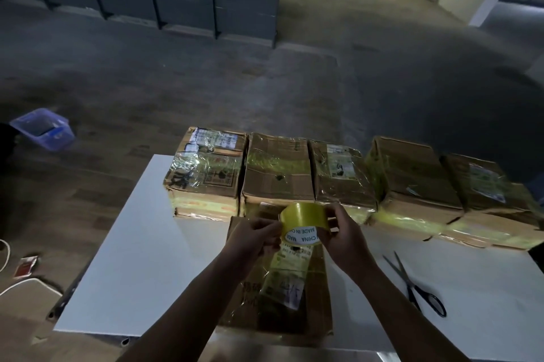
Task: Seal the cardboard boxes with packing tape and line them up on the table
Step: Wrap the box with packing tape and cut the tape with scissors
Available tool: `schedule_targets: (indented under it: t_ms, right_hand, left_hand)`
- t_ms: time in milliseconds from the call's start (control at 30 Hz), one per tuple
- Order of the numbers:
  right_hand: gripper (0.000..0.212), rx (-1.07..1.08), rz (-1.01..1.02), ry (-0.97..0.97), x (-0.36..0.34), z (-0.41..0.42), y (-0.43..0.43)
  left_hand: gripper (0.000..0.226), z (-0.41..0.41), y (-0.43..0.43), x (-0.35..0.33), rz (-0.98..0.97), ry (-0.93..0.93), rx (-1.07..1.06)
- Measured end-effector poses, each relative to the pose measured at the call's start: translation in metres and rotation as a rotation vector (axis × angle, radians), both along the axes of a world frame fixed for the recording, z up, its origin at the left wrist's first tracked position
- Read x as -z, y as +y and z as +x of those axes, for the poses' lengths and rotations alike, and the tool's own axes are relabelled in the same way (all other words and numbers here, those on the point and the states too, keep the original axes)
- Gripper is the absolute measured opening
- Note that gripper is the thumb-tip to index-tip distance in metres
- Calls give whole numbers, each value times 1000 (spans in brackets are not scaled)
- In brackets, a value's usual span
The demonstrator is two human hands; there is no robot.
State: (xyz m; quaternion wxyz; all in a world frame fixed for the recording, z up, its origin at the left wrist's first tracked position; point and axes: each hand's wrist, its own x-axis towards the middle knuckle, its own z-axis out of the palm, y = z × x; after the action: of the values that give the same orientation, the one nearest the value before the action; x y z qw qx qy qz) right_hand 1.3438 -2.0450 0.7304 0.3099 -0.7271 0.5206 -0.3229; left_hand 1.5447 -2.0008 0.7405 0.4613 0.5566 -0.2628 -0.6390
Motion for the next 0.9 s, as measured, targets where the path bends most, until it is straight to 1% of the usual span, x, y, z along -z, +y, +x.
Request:
schedule_targets:
  t_ms: [100, 167, 267, 333, 367, 467, 533, 600, 667, 767, 900]
  right_hand:
    - [39, -11, -1, 13, 0, -1, 2]
    - [41, -20, 2, 16, -1, 0, 4]
    - [42, -52, 19, 15, -2, 2, 7]
    - [41, -67, 35, 17, -4, 3, 8]
    - [39, -67, 53, 20, -5, 2, 8]
    - [32, -55, 80, 27, -12, 4, 10]
    - [23, -26, 112, 9, -14, 5, 9]
    - [11, 13, 185, -14, -16, 7, 6]
    - [7, 37, 259, -12, -19, 8, 5]
    - [12, 52, 391, -91, -29, 10, 3]
    - [18, 31, 582, -169, -43, 11, -3]
  left_hand:
    - [16, 0, 4, -4, -5, 28, 26]
    - [10, -1, 6, -6, -4, 25, 52]
    - [22, -2, 9, -11, 39, -22, 65]
    - [25, -1, 11, -12, 42, -2, 73]
    - [24, 1, 12, -13, 29, 17, 80]
    - [7, 3, 16, -16, 0, 57, 49]
    - [18, 4, 17, -18, -27, 49, 16]
    - [17, 4, 17, -21, -82, 17, 12]
    - [17, 4, 16, -23, -119, -22, 9]
    - [15, 6, 15, -24, -189, -125, 30]
    - [9, 11, 8, -30, -294, -318, 86]
